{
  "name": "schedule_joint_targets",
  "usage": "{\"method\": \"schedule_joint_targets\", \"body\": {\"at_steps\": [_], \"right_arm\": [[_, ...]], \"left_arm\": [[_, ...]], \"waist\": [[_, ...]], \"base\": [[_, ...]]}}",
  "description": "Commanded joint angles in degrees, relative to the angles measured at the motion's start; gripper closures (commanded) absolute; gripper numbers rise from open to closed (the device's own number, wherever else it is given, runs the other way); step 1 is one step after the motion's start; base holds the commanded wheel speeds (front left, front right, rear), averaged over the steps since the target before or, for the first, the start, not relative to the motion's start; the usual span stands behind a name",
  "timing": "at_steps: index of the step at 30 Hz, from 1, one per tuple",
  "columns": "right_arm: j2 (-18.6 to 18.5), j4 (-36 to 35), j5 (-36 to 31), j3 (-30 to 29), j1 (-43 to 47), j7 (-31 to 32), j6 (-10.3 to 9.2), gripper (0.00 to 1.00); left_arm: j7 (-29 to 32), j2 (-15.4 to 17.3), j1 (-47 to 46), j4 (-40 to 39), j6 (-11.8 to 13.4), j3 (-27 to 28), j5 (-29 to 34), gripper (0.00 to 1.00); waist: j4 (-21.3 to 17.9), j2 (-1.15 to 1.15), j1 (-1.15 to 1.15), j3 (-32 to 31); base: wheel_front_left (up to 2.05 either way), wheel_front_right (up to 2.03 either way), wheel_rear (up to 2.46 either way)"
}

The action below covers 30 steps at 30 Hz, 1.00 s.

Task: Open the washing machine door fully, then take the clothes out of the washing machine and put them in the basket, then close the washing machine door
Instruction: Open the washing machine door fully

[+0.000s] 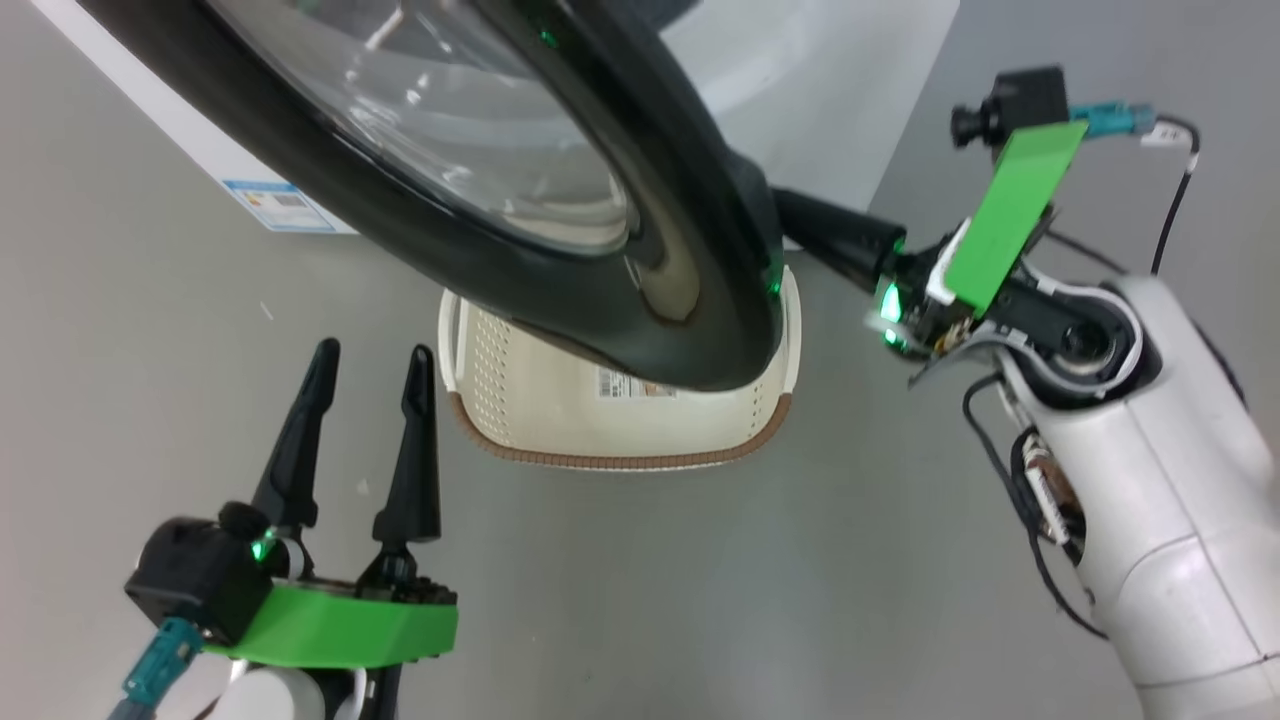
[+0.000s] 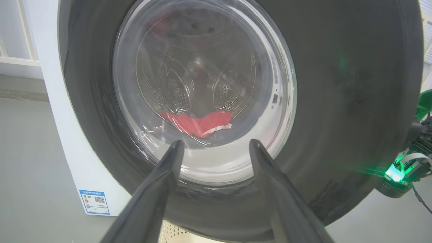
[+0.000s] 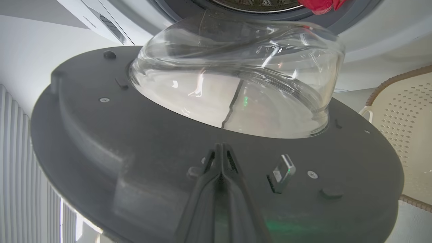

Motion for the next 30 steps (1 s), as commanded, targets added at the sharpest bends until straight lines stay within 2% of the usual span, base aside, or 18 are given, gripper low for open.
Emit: {"method": "schedule_joint_targets", "body": {"at_steps": [1, 18, 30], "right_arm": [[1.0, -1.9, 0.7, 1.0, 1.5, -0.3, 0.37, 1.00], [-1.1, -3.7, 7.4, 7.3, 11.9, -4.3, 0.37, 1.00], [-4.7, -5.5, 15.0, 16.6, 12.5, -9.6, 0.37, 1.00]], "left_arm": [[-0.4, 0.7, 1.1, -1.0, 0.4, 1.9, -0.3, 0.00], [-0.4, 0.7, 5.5, 0.5, 1.9, 1.0, -1.6, 0.00], [-0.4, 0.7, 7.1, 0.8, 2.0, 0.8, -2.1, 0.00]], "waist": [[0.9, 0.00, 0.00, -2.0], [7.9, 0.00, 0.00, -10.9], [13.2, 0.00, 0.00, -13.7]], "base": [[0.00, 0.00, 0.00], [0.00, 0.00, 0.00], [0.00, 0.00, 0.00]]}}
